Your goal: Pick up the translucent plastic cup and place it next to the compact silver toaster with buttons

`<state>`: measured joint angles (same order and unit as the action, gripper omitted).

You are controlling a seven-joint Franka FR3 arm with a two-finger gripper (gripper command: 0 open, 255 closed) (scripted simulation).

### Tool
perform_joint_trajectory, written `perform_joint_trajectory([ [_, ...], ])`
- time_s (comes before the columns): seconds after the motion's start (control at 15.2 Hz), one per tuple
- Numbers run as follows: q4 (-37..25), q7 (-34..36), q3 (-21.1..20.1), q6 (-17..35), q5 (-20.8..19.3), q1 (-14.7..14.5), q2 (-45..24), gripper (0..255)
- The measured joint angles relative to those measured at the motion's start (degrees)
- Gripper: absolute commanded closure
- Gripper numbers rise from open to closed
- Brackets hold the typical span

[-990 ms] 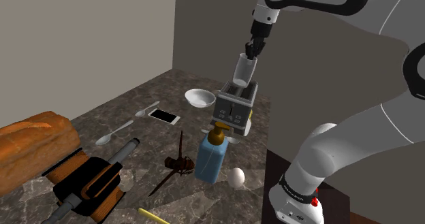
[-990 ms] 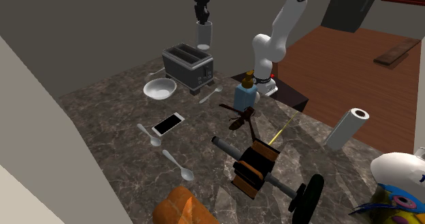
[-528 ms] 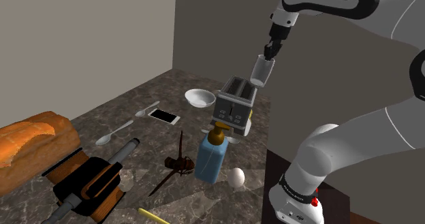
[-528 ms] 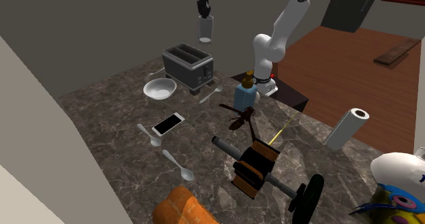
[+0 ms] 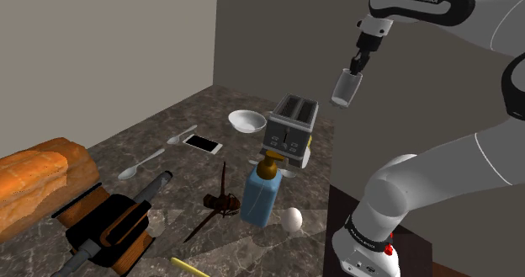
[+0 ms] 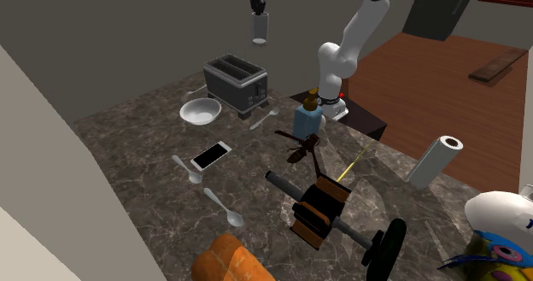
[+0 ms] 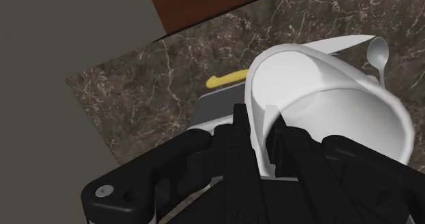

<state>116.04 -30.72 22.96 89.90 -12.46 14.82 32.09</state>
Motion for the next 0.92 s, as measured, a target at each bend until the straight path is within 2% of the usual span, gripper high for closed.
perform_joint_trajectory([
  [0.26, 2.20, -1.85, 1.91, 2.30, -0.92, 0.59, 0.25, 255],
  [0.92, 11.34, -1.24, 2.93, 9.70, -2.21, 1.34, 2.03, 255],
])
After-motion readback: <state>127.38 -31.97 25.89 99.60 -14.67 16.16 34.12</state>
